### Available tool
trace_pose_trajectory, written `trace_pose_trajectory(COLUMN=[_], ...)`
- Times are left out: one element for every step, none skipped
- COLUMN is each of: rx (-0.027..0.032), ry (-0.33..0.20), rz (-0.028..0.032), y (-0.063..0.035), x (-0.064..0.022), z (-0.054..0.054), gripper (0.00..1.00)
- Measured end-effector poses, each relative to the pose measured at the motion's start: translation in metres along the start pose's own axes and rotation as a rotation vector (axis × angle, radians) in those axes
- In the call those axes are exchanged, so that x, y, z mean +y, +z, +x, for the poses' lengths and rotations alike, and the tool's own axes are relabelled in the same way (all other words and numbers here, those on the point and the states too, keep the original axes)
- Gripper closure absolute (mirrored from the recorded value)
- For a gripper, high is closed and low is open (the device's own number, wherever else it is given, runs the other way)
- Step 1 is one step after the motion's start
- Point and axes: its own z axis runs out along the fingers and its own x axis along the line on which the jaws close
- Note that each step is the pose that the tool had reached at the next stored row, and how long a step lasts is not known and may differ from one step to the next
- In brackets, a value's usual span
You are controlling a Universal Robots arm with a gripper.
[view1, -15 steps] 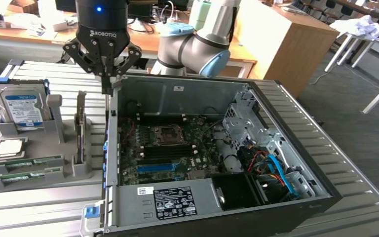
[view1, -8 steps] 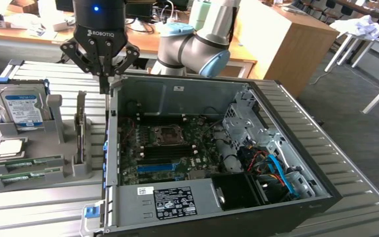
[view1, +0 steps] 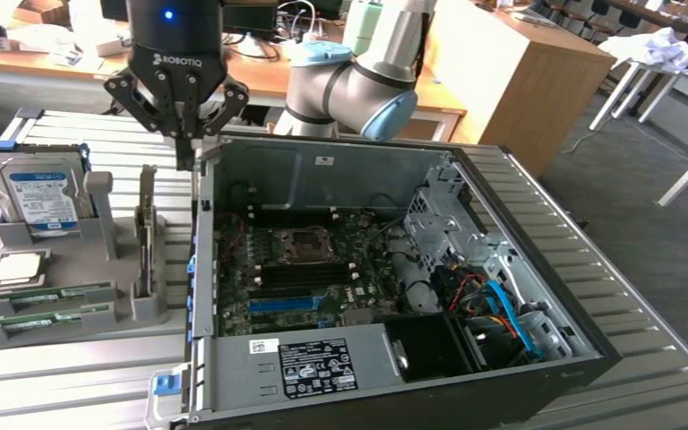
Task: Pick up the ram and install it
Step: 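Reach for the ram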
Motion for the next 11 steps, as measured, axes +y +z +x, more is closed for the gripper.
trace_pose_trajectory(rx=[0.0, 0.0, 0.0, 0.0, 0.0, 0.0, 0.0, 0.0, 0.0, 0.0, 0.0], ry=[0.0, 0.0, 0.0, 0.0, 0.0, 0.0, 0.0, 0.0, 0.0, 0.0, 0.0], rz=[-0.0001, 0.0, -0.0001, -0.0001, 0.0, 0.0, -0.0001, -0.0001, 0.0, 0.0, 0.0], y=[0.0, 0.0, 0.0, 0.0, -0.0001, -0.0001, -0.0001, -0.0001, -0.0001, -0.0002, -0.0002], x=[0.0, -0.0001, -0.0001, -0.0002, -0.0002, -0.0003, -0.0003, -0.0004, -0.0004, -0.0005, -0.0005], z=[0.0006, 0.0013, 0.002, 0.0026, 0.0032, 0.0038, 0.0045, 0.0051, 0.0057, 0.0065, 0.0072], gripper=[0.9, 0.9, 0.9, 0.9, 0.9, 0.9, 0.9, 0.9, 0.9, 0.9, 0.9])
